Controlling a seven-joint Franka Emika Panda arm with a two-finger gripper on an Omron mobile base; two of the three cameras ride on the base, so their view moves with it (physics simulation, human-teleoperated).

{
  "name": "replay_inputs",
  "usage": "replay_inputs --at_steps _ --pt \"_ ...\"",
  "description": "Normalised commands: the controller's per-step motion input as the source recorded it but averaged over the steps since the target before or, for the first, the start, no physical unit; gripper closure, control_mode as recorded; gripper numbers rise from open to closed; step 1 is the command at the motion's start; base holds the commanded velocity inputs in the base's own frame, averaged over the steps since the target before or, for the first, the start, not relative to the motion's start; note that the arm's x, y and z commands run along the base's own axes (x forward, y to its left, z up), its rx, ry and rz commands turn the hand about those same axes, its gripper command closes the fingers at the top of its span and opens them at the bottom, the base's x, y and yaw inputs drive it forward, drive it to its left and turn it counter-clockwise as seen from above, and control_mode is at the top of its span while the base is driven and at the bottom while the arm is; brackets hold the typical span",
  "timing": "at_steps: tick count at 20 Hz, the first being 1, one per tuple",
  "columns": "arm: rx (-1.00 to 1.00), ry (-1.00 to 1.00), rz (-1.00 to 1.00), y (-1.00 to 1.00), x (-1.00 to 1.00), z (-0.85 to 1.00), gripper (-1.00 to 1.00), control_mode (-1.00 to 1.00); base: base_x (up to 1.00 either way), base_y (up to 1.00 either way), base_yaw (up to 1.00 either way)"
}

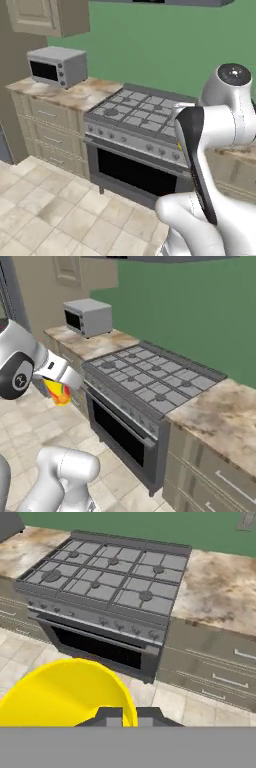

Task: Open the cabinet directly in front. Then move the liquor and the cup to the dining counter with the candle on it.

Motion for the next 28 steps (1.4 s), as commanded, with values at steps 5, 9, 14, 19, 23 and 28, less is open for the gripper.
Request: replay_inputs --at_steps 5,9,14,19,23,28 --pt "0.0 0.0 0.0 0.0 0.0 0.0 1.0 1.0 0.0 0.48 0.94" --pt "0.0 0.0 0.0 0.0 0.0 0.0 1.0 1.0 0.0 0.45 0.92" --pt "0.0 0.0 0.0 0.0 0.0 0.0 1.0 1.0 0.57 0.59 0.67" --pt "0.0 0.0 0.0 0.0 0.0 0.0 1.0 1.0 1.0 0.85 0.33" --pt "0.0 0.0 0.0 0.0 0.0 0.0 1.0 1.0 1.0 0.74 0.07" --pt "0.0 0.0 0.0 0.0 0.0 0.0 1.0 1.0 1.0 0.46 0.0"
